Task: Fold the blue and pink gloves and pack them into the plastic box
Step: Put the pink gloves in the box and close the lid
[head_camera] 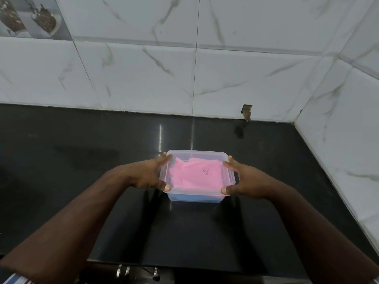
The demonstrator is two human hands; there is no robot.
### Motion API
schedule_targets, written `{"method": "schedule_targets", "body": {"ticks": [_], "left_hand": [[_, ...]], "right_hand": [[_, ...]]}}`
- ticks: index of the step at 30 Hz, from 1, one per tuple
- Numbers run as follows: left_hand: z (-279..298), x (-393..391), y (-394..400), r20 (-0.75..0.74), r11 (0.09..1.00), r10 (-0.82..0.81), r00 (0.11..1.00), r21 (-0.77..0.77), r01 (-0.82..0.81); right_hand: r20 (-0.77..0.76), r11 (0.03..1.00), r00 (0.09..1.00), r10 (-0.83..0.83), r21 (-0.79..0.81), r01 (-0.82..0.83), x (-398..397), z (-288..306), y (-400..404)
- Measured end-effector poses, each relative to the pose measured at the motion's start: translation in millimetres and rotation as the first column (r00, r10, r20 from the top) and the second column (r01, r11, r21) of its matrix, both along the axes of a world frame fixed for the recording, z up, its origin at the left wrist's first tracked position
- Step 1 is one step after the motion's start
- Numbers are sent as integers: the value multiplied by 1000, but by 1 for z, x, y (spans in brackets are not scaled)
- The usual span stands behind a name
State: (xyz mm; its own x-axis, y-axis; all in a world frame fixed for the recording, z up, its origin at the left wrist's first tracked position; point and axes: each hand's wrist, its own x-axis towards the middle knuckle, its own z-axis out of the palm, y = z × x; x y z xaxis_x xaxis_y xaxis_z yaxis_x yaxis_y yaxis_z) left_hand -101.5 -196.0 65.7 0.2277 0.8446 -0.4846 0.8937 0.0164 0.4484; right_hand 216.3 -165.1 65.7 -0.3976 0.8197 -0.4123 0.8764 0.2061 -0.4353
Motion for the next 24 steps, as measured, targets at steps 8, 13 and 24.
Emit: {"method": "schedule_targets", "body": {"ticks": [8, 13, 24], "left_hand": [[-6, 31, -37, 38, 881, 91, 995, 463, -99], [-25, 61, -58, 29, 851, 16, 999, 524, -29], [-36, 63, -29, 1, 849, -9, 1000, 528, 7]], "right_hand": [[-75, 933, 997, 2, 360, 26, -14, 3, -46], [-49, 936, 990, 132, 335, -109, -37, -17, -66], [25, 939, 992, 125, 320, -126, -48, -26, -36]]}}
